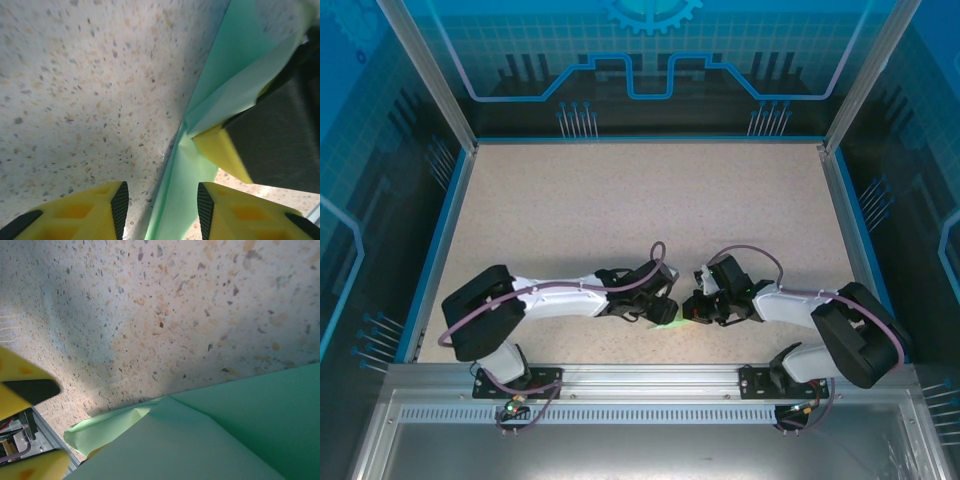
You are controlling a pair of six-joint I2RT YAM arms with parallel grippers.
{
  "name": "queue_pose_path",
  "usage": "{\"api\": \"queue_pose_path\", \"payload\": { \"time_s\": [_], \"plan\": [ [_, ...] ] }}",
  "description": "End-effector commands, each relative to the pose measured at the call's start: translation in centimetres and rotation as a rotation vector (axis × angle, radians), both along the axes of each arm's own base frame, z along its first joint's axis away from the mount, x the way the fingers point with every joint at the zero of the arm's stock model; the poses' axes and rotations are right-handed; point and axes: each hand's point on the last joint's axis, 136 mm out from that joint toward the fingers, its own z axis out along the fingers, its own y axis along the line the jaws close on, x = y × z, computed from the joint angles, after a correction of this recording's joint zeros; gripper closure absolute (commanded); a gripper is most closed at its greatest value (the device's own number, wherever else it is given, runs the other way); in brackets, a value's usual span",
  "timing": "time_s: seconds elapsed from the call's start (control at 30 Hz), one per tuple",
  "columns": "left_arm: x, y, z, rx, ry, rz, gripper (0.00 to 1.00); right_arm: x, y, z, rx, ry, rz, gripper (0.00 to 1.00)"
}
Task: Fold a paper plane with a square sheet of paper (pick it up from the middle)
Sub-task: Fold the wing for the fifth time at the center of the table.
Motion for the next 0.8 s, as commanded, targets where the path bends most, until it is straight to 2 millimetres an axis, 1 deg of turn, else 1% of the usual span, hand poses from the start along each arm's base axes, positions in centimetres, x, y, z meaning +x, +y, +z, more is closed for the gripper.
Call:
{"api": "queue_pose_path", "payload": {
  "time_s": [0.0,0.13,0.27,0.6,0.77],
  "plan": [
    [-0.7,-0.3,-1.3,-0.005,0.046,-0.027,0.57,-2.3,-2.4,-2.9,-0.145,0.078,-0.002,1.0],
    [-1.1,0.2,-2.8,0.035,0.068,-0.04,0.59,-2.2,-2.3,-2.8,-0.141,0.077,-0.004,1.0],
    [-1.4,0.4,-3.4,0.05,0.079,-0.048,0.61,-2.2,-2.2,-3.0,-0.139,0.081,-0.009,1.0],
    [-2.1,0.8,-4.9,0.073,0.108,-0.068,0.61,-2.0,-1.9,-3.0,-0.106,0.089,-0.023,1.0],
    [-2.4,1.0,-5.7,0.09,0.12,-0.077,0.61,-1.9,-2.0,-2.6,-0.092,0.083,-0.028,1.0]
  ]
}}
